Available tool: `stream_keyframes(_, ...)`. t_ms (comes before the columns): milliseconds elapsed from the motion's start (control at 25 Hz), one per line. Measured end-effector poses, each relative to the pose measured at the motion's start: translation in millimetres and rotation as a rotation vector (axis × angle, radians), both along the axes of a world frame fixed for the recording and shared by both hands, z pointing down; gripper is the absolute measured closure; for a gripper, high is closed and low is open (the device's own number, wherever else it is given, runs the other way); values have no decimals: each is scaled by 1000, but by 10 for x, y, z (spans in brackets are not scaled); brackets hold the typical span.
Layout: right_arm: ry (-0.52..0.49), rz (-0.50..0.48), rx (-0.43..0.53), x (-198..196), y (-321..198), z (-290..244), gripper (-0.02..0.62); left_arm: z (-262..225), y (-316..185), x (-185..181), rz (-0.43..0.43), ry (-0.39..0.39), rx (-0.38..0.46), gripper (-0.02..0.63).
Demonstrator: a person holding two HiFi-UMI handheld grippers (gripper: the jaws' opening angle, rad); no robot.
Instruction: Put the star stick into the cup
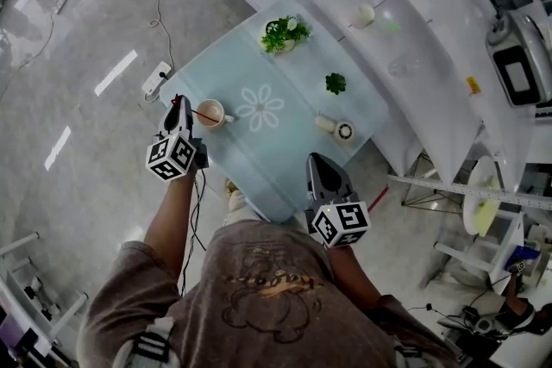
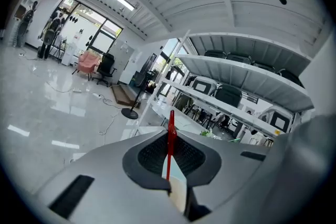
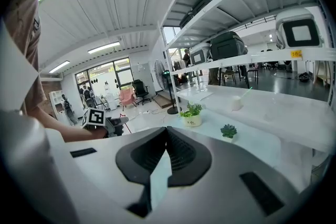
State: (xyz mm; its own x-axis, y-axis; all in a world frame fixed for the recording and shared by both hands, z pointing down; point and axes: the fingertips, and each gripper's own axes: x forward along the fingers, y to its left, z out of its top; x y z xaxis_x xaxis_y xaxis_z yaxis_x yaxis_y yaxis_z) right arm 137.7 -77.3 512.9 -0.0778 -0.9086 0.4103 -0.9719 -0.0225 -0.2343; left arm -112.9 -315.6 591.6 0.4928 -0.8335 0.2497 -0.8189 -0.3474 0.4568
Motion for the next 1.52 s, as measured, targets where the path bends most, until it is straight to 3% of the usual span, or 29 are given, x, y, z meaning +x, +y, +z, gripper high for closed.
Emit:
stream_keyframes(440,17,18,-6,65,34,-18,594,212,27,-69,-36,21,-61,566)
stream_keyframes(600,19,14,3,125,81,-22,594,194,43,-87,-58,30,-71,475)
stream_keyframes(920,19,-17,26,156,112,-89,594,129,196,-187,-87,35,-94,399)
stream_keyframes(1520,0,-139,92,-81,77,-217,594,-100,822,-481,-146,77,-129,379)
